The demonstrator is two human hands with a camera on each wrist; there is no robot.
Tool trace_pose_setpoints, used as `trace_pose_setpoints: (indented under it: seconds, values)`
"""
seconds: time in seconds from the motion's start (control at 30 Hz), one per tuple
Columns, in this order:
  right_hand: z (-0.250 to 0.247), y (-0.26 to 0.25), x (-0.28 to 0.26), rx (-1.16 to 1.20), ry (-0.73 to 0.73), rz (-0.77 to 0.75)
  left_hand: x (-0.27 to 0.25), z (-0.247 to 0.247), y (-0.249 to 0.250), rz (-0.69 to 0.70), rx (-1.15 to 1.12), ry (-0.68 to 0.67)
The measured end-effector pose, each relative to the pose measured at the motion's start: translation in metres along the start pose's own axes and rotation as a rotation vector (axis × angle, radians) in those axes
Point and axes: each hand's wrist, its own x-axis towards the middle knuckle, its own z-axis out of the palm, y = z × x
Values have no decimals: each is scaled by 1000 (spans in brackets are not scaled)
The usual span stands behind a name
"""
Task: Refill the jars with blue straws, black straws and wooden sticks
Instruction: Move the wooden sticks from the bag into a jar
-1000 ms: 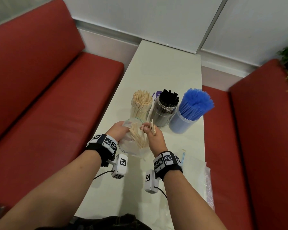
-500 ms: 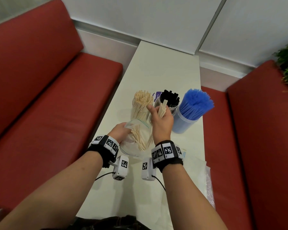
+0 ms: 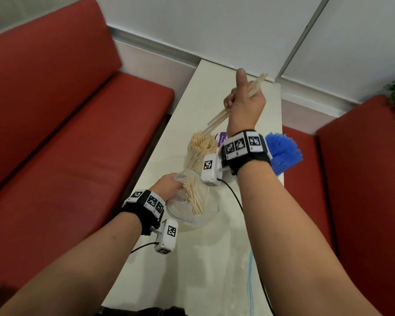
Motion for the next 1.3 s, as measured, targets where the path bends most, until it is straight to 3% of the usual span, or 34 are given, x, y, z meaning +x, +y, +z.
trace_pose_setpoints:
  seconds: [0.27,0.57,0.9,1.17,1.3]
  values:
    - [3,55,16,-22,50,81,18,-2,14,-19,-6,-38]
    - [-5,82,27,-111,56,99,30,-2,18,-50,25,-38]
    - [-19,120,11,-419,-205,231,33,-1,7,-97,-14,-23]
    - [-8,107,17,-346,-324,193,33,-3,3,-132,-52,-4]
    - [-24,125,3,-443,-348,303,32,-1,1,-128,-71,-10]
